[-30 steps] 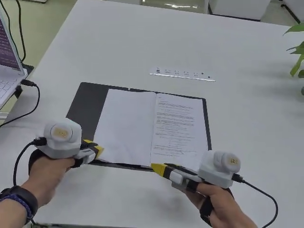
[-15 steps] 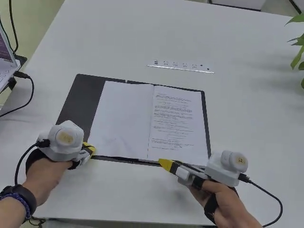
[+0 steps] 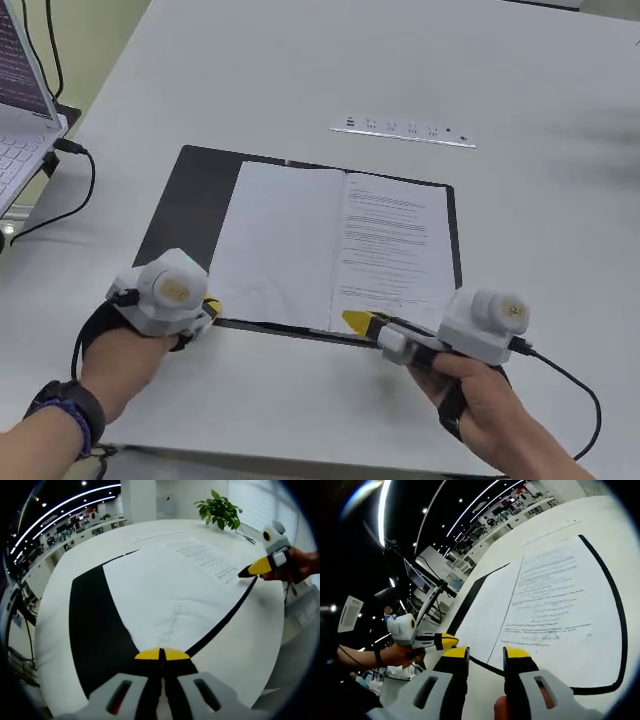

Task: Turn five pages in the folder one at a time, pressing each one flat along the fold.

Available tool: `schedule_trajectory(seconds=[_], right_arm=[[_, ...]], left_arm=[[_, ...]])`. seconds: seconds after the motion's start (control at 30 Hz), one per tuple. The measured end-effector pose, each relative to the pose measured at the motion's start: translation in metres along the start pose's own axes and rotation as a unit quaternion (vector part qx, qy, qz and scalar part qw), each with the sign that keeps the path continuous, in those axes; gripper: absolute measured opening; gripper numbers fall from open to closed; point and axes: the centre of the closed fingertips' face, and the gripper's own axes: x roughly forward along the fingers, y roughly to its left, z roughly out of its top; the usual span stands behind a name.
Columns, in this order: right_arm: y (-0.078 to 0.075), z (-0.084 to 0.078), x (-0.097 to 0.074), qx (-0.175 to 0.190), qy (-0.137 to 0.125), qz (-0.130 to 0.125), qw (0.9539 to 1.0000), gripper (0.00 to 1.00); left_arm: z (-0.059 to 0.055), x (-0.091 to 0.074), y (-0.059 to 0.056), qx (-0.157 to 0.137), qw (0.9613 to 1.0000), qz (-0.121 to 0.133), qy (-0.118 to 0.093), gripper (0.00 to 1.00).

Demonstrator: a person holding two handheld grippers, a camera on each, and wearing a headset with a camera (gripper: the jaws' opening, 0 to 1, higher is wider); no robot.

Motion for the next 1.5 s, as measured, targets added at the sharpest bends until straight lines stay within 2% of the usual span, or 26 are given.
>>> schedule_trajectory(seconds=[0.2, 0.33, 0.57, 0.93, 1.03, 1.2, 1.5], right_arm=[[-0.002, 0.021, 0.017, -0.019, -0.011, 0.005, 0.9998, 0.12], [-0.003, 0.031, 0.031, -0.018, -0.009, 0.009, 0.9997, 0.11], [-0.01, 0.048, 0.053, -0.015, -0.014, 0.012, 0.9997, 0.09], [-0.027, 0.057, 0.081, 0.007, -0.025, 0.002, 0.9997, 0.04], [-0.03, 0.06, 0.084, 0.003, -0.033, 0.0, 0.9995, 0.02], [-0.035, 0.058, 0.09, 0.005, -0.03, -0.003, 0.9995, 0.0], [-0.04, 0.069, 0.096, 0.023, -0.05, 0.001, 0.9985, 0.0]], left_arm=[[-0.002, 0.002, 0.001, 0.023, 0.9997, 0.002, 0.0, 0.0], [-0.002, 0.003, 0.004, 0.014, 0.9999, 0.001, -0.002, 0.0], [-0.003, 0.006, 0.003, 0.026, 0.9997, 0.002, 0.004, 0.0], [-0.004, 0.006, 0.002, 0.017, 0.9998, 0.008, 0.003, 0.0], [-0.004, 0.006, 0.003, 0.015, 0.9999, 0.006, 0.002, 0.0], [-0.004, 0.006, 0.002, 0.018, 0.9998, 0.0, 0.004, 0.0], [-0.005, 0.006, 0.002, 0.009, 1.0, -0.001, 0.001, 0.0]])
